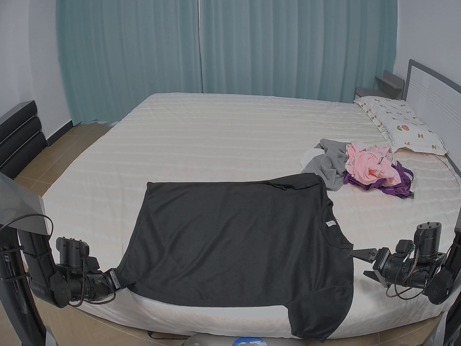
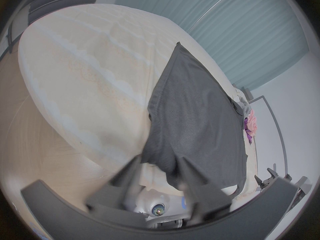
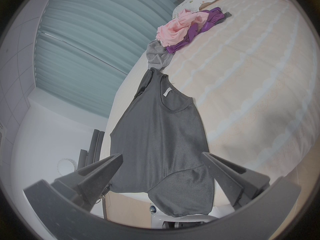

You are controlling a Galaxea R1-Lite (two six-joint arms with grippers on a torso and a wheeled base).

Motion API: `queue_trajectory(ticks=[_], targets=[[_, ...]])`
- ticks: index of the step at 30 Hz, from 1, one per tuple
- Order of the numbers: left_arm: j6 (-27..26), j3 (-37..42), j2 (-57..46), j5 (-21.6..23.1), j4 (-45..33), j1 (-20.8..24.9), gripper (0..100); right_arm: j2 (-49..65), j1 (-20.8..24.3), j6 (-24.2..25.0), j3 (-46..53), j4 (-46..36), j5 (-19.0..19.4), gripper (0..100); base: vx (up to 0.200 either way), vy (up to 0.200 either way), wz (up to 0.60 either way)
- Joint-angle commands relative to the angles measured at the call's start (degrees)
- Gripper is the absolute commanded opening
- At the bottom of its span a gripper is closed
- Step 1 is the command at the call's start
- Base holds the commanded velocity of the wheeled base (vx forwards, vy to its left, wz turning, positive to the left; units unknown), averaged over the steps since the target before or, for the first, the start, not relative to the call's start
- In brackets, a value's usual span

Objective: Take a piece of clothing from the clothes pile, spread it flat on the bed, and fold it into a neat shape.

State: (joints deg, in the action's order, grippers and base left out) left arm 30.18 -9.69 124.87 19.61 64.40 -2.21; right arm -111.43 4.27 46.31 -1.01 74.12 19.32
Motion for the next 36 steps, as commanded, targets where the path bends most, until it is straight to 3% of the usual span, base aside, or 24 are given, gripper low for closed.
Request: queue_trajectory(ticks=[1,12,23,31,32,36], targets=[[0.58,1.69,-1.21,0.25,-0.07,-0.08,0,-0.01,-0.05,0.01,1.01,0.06,0.01,100,0.0,0.0,0.0],[0.67,3.45,-5.07,0.34,-0.07,-0.08,0,-0.36,0.04,0.01,1.01,-0.03,0.01,100,0.0,0.0,0.0],[0.75,-1.29,-2.79,0.6,-0.68,0.01,0,-7.75,0.39,-0.61,0.48,1.64,-0.87,100,0.0,0.0,0.0],[4.8,-0.59,-3.32,2.36,-0.15,-0.17,0,-17.68,0.66,-0.78,0.31,11.75,-2.01,100,0.0,0.0,0.0],[4.88,-0.42,-3.32,2.36,-0.15,-0.17,0,-21.28,0.74,-0.96,0.22,15.0,-3.33,100,0.0,0.0,0.0],[4.97,-0.42,-3.05,2.45,-0.07,-0.17,0,-24.01,0.74,-1.49,-1.62,15.71,-5.87,100,0.0,0.0,0.0]])
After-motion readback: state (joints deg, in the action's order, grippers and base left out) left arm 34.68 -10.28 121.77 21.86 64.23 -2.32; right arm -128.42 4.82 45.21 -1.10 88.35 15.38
